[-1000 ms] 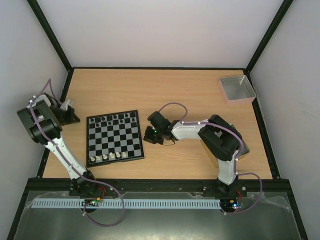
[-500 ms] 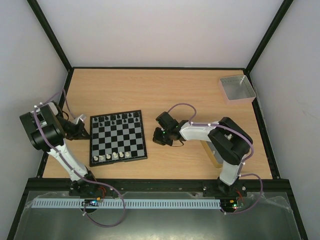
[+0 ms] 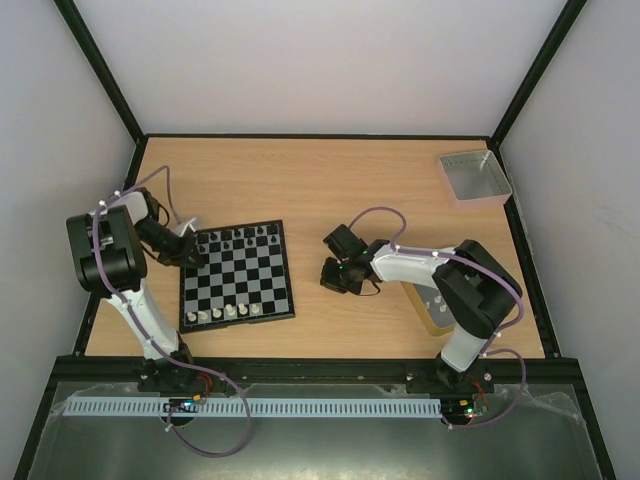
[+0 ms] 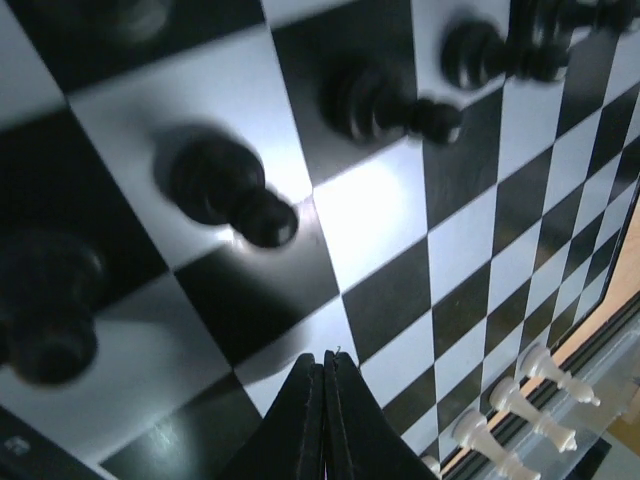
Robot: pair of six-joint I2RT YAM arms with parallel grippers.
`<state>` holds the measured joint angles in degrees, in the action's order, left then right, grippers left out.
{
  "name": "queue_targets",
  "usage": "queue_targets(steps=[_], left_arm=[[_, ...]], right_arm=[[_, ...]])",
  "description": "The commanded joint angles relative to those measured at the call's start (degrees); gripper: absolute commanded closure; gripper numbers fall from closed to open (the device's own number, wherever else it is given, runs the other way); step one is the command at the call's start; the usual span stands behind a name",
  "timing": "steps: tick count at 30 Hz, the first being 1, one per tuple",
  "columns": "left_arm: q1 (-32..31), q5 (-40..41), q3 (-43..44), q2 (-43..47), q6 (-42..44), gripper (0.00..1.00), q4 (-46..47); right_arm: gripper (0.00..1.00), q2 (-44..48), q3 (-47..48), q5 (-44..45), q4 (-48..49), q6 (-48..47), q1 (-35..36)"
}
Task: Set up the chess pieces on the board
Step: Move the chessboard to the center of the board.
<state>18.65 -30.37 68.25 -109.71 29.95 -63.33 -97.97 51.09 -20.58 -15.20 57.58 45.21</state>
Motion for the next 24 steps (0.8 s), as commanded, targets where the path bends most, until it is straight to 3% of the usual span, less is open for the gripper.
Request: queue_targets(steps=[1,10,15,24], left_arm=[[-1.14,-1.64,3.71,-2.0,-2.63,0.98,1.24],[0.04,0.28,4.28,0.24,0.9,0.98,-2.41],[3.69,5.33,3.27,3.75,4.85,0.98,-4.94],[9.65,16.82,-0.45,6.75,5.67,0.98,2.15]], right_arm=[[0.98,2.13,-2.52,3.44,-7.15,-0.56,-0.23],[0.98,3.01,-3.79,3.53,-7.23,-0.35,-0.22],[0.98,2.65,-3.4,3.18,-6.83,-0.62,-0.24],[0.98,1.41,-3.76,2.29,-5.28,-1.13,-0.26]])
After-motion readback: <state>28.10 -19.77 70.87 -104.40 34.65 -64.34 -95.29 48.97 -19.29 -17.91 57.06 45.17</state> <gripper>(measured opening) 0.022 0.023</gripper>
